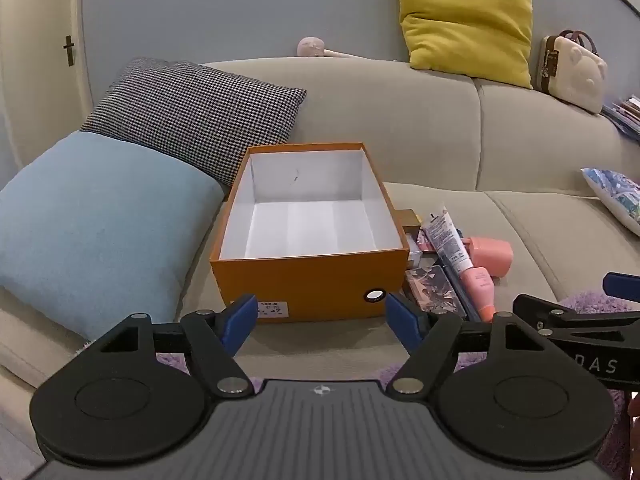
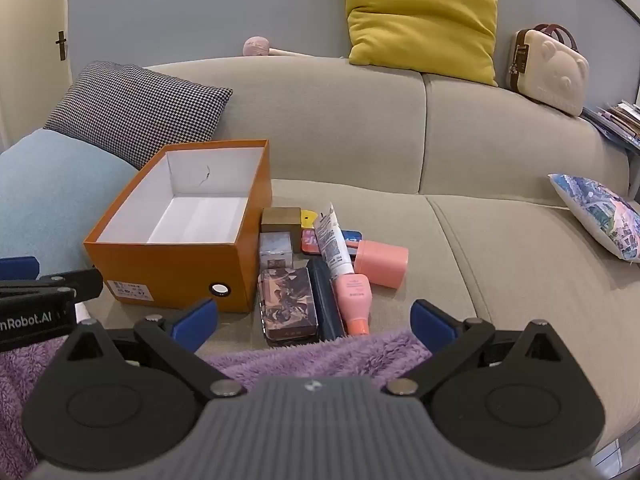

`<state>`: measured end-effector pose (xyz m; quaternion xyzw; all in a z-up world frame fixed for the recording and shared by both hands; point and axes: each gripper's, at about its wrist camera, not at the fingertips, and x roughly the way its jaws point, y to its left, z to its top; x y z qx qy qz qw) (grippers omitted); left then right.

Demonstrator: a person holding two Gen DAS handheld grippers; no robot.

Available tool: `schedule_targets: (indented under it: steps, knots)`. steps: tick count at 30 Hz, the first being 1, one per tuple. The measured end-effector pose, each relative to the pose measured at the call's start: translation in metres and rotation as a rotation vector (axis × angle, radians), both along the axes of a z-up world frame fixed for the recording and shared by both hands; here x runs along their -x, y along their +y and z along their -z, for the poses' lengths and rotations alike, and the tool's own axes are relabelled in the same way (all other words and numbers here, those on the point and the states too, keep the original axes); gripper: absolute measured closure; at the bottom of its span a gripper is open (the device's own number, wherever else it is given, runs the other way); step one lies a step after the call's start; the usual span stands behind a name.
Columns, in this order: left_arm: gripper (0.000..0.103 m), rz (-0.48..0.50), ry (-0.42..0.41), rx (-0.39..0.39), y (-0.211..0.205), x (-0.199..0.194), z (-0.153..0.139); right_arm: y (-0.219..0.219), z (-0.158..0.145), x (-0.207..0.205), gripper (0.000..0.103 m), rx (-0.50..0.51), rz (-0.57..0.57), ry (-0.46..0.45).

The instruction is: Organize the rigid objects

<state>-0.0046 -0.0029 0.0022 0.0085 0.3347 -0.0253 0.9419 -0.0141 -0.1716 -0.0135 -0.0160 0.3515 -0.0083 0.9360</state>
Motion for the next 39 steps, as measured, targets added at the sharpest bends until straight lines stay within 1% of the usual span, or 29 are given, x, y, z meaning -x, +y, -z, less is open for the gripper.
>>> schedule_targets:
  steps: [8,25,39]
  knots:
    - [0.017,0.004,0.004,0.013,-0.0012,0.0008,-0.0017,0.0010,-0.0004,-0.0002,0.001,-0.001,0.001,0.001]
    - [0.017,0.004,0.003,-0.011,-0.0019,-0.0008,-0.0005,0.0002,0.0030,-0.0008,0.001,-0.001,0.000,0.002]
    - [0.017,0.003,0.010,-0.012,0.0020,-0.0040,0.0000,0.0039,0.0025,-0.0021,0.001,0.006,-0.008,0.007]
